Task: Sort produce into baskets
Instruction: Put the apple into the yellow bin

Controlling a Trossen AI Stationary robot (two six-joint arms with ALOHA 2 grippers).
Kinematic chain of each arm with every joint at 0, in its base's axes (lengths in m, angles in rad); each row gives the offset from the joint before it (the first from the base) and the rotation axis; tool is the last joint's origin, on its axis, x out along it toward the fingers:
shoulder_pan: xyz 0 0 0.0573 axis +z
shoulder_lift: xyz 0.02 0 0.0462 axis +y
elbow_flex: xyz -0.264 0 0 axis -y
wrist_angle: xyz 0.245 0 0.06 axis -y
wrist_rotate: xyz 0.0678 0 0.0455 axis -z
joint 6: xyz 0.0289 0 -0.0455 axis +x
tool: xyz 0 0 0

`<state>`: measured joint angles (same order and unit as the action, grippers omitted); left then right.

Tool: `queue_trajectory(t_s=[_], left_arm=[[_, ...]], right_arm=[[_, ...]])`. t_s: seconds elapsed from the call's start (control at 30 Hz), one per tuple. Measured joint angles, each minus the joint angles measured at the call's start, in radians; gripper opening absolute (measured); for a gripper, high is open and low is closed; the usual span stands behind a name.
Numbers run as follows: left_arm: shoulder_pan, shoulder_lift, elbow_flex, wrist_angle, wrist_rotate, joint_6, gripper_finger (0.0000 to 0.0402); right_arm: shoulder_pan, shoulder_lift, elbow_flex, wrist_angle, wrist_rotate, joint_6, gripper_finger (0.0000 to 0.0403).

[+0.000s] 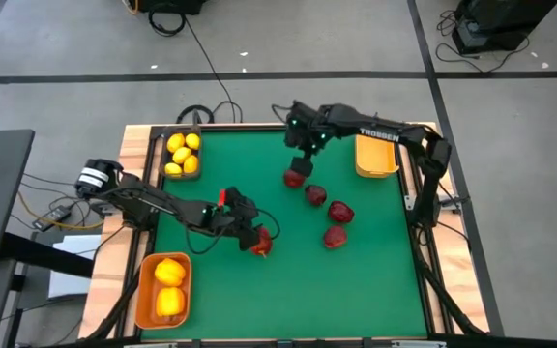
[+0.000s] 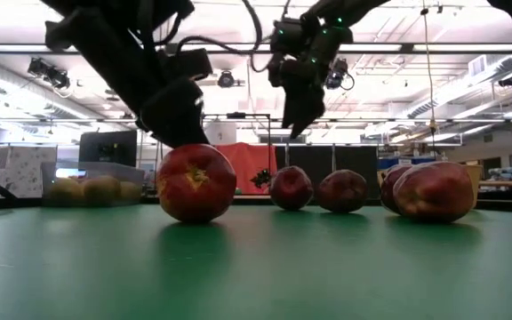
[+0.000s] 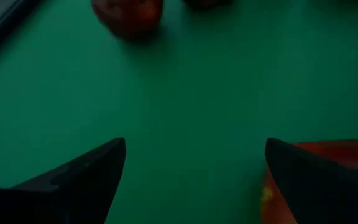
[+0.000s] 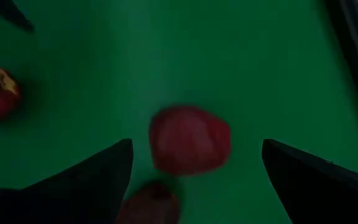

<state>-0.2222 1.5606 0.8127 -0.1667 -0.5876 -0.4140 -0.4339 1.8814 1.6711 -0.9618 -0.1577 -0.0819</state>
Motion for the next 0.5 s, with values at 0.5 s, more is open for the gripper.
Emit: queue_trajectory(t_s=[0.5], left_arm=[[-0.010, 0.024, 0.000, -0.039, -0.051, 0.024, 0.0391]], right_arm=[[-0.020, 0.049, -0.088, 0.137, -0.048, -0.171, 0.0387]])
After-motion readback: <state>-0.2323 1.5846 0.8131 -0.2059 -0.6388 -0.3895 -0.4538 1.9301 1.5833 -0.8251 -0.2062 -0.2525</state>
